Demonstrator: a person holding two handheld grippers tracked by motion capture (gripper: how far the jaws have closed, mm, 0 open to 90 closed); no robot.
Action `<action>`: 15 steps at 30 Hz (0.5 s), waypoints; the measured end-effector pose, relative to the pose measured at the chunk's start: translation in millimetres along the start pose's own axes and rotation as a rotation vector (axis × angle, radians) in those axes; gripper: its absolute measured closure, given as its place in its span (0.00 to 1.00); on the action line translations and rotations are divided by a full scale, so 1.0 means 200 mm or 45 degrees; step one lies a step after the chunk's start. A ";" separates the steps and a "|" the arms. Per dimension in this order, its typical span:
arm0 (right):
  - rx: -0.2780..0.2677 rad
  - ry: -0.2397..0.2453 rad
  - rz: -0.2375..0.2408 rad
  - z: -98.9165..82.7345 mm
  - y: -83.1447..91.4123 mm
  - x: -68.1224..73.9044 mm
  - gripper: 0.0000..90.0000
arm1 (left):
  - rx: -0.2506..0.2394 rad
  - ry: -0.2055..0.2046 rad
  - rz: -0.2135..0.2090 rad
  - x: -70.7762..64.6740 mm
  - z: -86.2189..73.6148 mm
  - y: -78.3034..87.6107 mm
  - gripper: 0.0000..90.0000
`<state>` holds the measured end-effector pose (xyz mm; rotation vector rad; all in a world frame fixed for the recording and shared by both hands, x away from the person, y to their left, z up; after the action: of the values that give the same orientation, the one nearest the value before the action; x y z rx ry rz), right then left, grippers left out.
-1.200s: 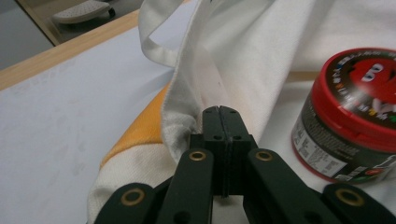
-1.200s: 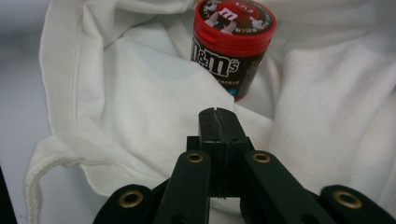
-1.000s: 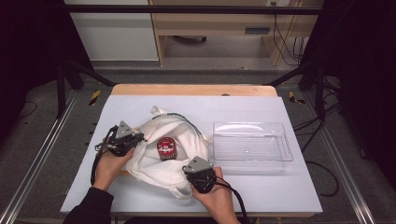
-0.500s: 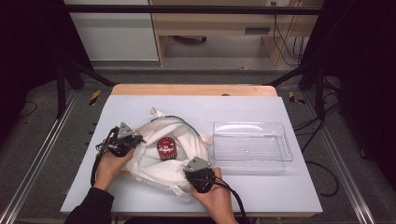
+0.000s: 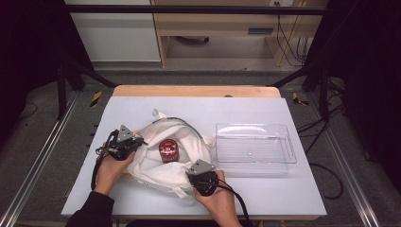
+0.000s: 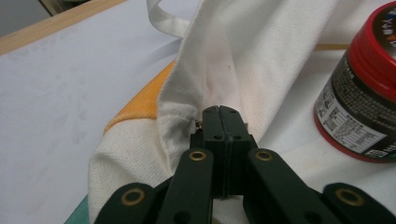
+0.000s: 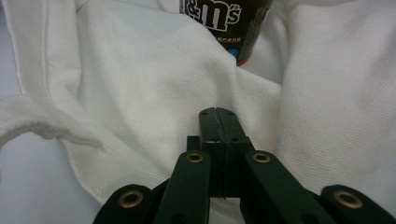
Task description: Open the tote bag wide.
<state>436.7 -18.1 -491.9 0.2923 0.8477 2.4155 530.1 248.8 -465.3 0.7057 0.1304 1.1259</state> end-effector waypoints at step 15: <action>-0.155 0.076 0.041 0.08 0.14 0.04 1.00 | -0.168 0.041 -0.014 -0.01 0.08 0.27 1.00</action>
<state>423.9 -22.8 -461.7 0.1895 0.7234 2.5046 494.9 253.4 -422.2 0.5688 0.0858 1.1251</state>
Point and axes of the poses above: each handheld gripper's, and its own axes: y roughly backward along the jaws, z roughly out of its top, x roughly to its left, the point moved 3 cm from there along -y, roughly forward along the jaws, and after that the axes turned 10 degrees about z, right-handed, at the moved point
